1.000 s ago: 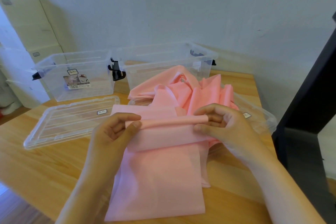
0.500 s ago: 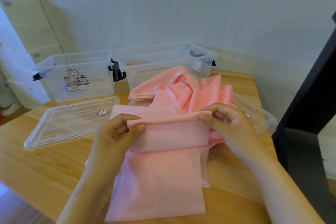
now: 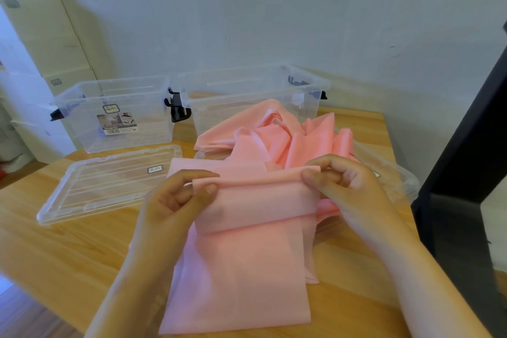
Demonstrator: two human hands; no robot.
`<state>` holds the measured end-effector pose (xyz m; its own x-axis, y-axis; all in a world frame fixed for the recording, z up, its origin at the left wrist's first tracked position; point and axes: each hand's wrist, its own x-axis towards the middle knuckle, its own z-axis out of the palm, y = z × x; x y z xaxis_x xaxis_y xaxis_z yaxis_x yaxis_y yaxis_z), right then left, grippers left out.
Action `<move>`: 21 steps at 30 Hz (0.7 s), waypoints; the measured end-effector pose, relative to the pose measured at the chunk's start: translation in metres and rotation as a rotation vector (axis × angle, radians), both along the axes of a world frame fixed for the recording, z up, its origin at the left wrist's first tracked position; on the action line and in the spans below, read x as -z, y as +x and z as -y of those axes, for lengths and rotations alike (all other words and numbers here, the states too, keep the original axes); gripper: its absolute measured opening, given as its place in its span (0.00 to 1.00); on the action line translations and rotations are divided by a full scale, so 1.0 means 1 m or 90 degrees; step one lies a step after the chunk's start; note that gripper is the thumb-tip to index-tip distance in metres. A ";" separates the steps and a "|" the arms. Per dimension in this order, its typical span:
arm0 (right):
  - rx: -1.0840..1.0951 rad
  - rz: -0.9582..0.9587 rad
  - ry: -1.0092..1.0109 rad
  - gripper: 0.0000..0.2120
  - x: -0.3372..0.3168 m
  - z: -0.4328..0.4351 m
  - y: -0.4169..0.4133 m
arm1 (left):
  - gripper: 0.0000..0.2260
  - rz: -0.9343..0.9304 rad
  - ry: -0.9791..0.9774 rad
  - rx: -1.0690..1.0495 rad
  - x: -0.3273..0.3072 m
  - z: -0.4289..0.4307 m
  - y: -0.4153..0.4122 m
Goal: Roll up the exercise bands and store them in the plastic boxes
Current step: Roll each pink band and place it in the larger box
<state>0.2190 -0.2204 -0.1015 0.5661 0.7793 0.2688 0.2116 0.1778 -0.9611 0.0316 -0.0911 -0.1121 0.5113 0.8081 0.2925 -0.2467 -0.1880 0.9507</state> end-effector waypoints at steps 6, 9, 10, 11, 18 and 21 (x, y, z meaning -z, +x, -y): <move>-0.008 -0.029 0.019 0.07 -0.001 0.002 0.000 | 0.08 0.016 -0.013 0.010 0.002 -0.005 -0.005; -0.026 -0.030 0.032 0.10 -0.003 0.001 -0.002 | 0.11 0.036 -0.050 0.002 0.002 -0.006 -0.003; -0.030 -0.026 0.039 0.12 -0.004 0.002 -0.002 | 0.16 0.037 -0.064 0.000 0.002 -0.007 -0.003; -0.031 -0.018 0.046 0.13 -0.004 0.002 -0.002 | 0.20 0.040 -0.076 0.006 0.002 -0.008 -0.003; -0.066 -0.065 0.047 0.15 -0.003 0.004 0.001 | 0.03 -0.002 -0.048 -0.012 0.001 -0.005 -0.003; -0.078 -0.087 0.059 0.06 -0.004 0.004 0.000 | 0.07 -0.028 -0.031 -0.011 0.004 -0.004 -0.003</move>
